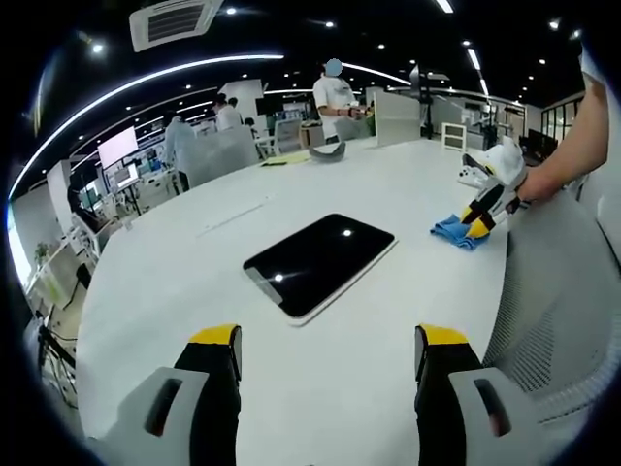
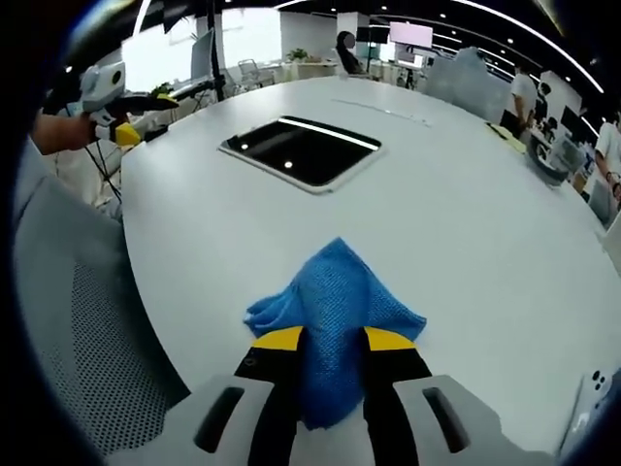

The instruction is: Wipe the mirror surface with the cleaning cloth until all visible marks leave the cleaned area.

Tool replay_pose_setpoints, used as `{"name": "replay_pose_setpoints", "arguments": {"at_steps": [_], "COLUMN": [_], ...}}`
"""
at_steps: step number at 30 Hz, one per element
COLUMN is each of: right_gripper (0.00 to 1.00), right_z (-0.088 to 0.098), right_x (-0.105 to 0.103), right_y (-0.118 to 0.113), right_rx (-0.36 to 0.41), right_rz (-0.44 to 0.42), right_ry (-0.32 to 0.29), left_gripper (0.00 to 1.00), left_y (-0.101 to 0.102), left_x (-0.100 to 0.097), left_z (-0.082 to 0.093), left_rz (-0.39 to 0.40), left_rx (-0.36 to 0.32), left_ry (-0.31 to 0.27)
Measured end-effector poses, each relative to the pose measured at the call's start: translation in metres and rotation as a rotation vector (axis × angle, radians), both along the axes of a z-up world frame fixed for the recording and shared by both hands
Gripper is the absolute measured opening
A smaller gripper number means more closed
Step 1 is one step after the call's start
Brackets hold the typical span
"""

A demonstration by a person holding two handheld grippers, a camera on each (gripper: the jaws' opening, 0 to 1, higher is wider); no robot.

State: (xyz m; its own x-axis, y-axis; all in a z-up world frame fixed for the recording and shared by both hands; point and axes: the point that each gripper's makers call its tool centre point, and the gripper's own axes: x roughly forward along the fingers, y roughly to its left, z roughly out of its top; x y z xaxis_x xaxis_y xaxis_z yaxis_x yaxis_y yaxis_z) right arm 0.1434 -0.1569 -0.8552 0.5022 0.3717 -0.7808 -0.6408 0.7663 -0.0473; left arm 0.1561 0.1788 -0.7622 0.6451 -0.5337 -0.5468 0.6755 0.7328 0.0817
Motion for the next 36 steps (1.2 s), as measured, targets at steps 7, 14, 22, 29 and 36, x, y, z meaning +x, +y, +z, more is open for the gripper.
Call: {"name": "replay_pose_setpoints", "arguments": {"at_steps": [7, 14, 22, 29, 36], "right_gripper": [0.29, 0.47, 0.52, 0.62, 0.72], "right_z": [0.001, 0.005, 0.039, 0.068, 0.104], "right_x": [0.001, -0.005, 0.007, 0.013, 0.019], "right_y": [0.001, 0.012, 0.030, 0.050, 0.075], "right_rx": [0.026, 0.053, 0.134, 0.195, 0.263], "right_rz": [-0.005, 0.016, 0.031, 0.064, 0.113], "right_ry": [0.006, 0.024, -0.061, -0.082, -0.128], "left_gripper": [0.73, 0.73, 0.73, 0.75, 0.75], "left_y": [-0.003, -0.003, -0.002, -0.002, -0.006], "left_x": [0.000, 0.001, 0.001, 0.000, -0.005], "left_z": [0.001, 0.002, 0.009, 0.014, 0.020], "left_rz": [-0.006, -0.007, -0.003, -0.003, -0.005], "left_rx": [0.002, 0.000, -0.002, 0.003, -0.019], "left_ry": [0.001, -0.001, -0.013, -0.025, -0.011]}}
